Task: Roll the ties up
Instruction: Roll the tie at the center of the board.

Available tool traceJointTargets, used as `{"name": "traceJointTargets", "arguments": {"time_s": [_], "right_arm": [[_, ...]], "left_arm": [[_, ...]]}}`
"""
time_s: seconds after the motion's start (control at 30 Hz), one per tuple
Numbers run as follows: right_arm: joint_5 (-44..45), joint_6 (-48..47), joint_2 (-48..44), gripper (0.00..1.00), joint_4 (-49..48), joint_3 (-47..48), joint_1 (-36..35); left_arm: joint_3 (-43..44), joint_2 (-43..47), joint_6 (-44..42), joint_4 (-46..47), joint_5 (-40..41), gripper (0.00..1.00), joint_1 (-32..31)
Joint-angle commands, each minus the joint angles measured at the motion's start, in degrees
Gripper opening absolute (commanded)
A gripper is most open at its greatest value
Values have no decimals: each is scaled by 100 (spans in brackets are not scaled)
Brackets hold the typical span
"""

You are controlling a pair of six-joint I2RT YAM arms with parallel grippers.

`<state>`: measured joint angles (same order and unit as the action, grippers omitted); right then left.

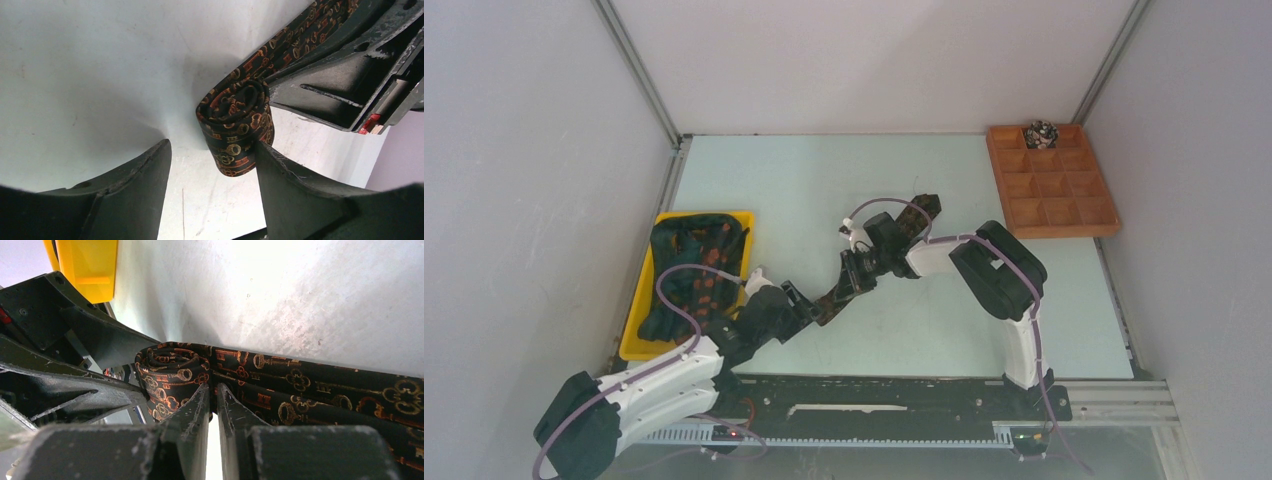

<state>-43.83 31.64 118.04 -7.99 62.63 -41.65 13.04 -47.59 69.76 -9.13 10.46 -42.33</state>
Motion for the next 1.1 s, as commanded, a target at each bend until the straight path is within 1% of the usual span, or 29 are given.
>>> {"name": "traceJointTargets", "arguments": {"time_s": [0.0, 0.13, 0.23, 0.37, 0.53, 0.6, 0.73, 0.87, 1.07], "right_arm": [[122, -113, 132, 14, 111, 126, -55], [129, -121, 132, 14, 120, 122, -56], [125, -123, 125, 14, 116, 124, -66], [129, -117, 130, 13, 120, 124, -70], [130, -114, 132, 13, 122, 126, -70], [125, -110, 138, 13, 113, 125, -72], [120, -122, 132, 13, 124, 127, -68], [124, -140, 125, 12, 164, 126, -47], [130, -173, 93, 12, 226, 124, -10]], "left_arm": [[-73, -83, 290, 227, 245, 70, -85], [-150, -83, 527, 234, 351, 70, -151], [-219, 10, 591, 284, 442, 73, -163], [-326, -73, 621, 658, 457, 75, -165], [-331, -444, 683, 870, 455, 74, -173], [-328, -626, 688, 1154, 429, 73, -172], [-268, -1012, 680, 1278, 428, 70, -179], [-259, -1322, 618, 1491, 425, 61, -186], [-133, -1678, 410, 1649, 364, 36, -197]]}}
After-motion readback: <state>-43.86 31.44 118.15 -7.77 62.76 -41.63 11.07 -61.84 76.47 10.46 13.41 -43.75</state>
